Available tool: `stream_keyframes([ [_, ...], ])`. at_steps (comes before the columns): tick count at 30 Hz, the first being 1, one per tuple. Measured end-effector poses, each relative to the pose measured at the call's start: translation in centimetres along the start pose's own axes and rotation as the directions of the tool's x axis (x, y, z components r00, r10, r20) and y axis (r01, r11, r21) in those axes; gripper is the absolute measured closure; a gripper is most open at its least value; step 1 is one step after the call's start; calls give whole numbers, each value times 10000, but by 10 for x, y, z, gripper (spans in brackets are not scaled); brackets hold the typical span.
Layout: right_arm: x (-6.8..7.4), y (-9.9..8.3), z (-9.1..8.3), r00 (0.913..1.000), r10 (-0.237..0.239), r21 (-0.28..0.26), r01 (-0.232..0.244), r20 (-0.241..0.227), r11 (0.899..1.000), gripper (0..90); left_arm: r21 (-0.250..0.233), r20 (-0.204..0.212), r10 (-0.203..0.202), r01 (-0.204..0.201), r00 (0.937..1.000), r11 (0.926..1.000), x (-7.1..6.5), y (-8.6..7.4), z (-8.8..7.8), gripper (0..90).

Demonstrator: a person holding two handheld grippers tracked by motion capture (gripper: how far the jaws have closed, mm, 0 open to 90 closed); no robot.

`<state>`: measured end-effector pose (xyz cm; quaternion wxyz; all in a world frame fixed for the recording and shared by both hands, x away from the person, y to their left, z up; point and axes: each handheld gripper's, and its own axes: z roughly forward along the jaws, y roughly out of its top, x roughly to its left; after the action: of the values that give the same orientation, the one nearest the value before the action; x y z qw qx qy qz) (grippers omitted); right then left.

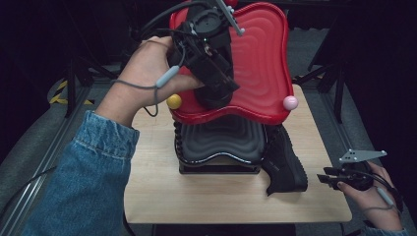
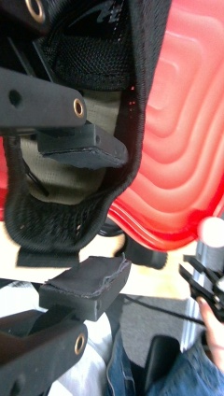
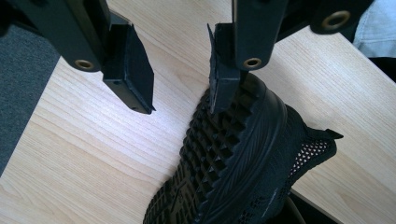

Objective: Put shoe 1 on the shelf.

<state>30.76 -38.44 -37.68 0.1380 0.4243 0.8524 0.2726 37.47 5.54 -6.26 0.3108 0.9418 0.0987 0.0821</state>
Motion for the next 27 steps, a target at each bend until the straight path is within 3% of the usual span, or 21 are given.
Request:
stream_keyframes([
  [4,1,0,2,10000,-26,32,26,-7,10000,607,-644,73,-221,225,9997,9977,2,-6,-11,445],
  [13,1,1,2,10000,-1,63,1,-1,10000,607,-1496,340,253,-199,9991,9885,-13,-22,-34,443],
  [17,1,1,2,10000,-46,45,46,0,10000,606,-1709,203,446,-405,9988,9845,-20,-33,-40,433],
  [18,1,1,3,10000,-47,43,47,0,10000,605,-1874,110,627,-596,9980,9805,-21,-37,-43,431],
  [22,1,0,3,10000,41,33,-41,-11,10000,603,-2037,323,518,-442,9981,9780,-23,-48,-48,470],
  [27,0,0,5,10000,85,27,-85,5,10000,602,-2228,110,338,-305,9994,9744,-24,-59,-56,473],
])
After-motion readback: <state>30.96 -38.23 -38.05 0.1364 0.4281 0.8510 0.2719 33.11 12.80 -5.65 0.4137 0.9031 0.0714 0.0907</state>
